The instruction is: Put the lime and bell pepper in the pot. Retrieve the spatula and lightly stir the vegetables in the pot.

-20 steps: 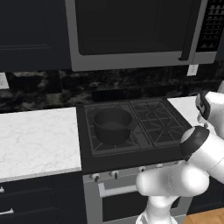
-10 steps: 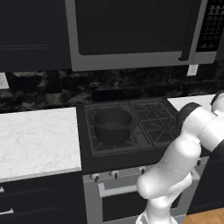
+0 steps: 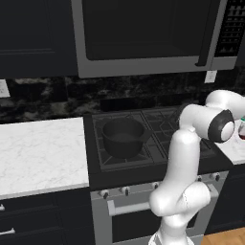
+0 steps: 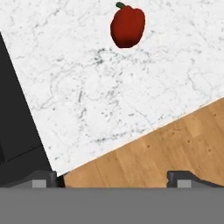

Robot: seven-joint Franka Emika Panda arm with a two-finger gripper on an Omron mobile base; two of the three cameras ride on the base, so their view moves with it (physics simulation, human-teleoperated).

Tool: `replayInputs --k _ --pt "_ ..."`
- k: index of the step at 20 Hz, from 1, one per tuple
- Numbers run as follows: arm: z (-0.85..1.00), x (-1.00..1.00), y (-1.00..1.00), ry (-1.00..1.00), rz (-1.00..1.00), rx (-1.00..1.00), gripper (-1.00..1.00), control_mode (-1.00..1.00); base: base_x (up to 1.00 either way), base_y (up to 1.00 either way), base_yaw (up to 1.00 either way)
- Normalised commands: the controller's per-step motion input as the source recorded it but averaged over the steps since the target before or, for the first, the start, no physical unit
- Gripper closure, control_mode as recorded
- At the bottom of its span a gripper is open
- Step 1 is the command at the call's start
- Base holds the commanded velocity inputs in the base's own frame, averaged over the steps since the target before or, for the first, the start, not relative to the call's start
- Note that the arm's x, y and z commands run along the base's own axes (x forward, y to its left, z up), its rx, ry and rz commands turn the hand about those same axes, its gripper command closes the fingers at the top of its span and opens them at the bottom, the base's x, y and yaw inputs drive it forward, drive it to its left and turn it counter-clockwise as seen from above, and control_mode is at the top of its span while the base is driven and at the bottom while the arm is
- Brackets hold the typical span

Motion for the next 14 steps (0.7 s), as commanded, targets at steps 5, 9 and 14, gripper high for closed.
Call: replayInputs --k 5,9,14 --pt "-0.22 0.48 -0.18 -0.10 -0.01 0.01 -1.00 -1.00 0.00 0.00 0.00" --pt "-0.13 0.11 -0.08 -0.13 -0.01 0.00 -1.00 -1.00 0.00 0.00 0.00" --pt "-0.32 0.23 -0.04 -0.01 -0.05 0.00 -1.00 -1.00 0.00 0.00 0.00"
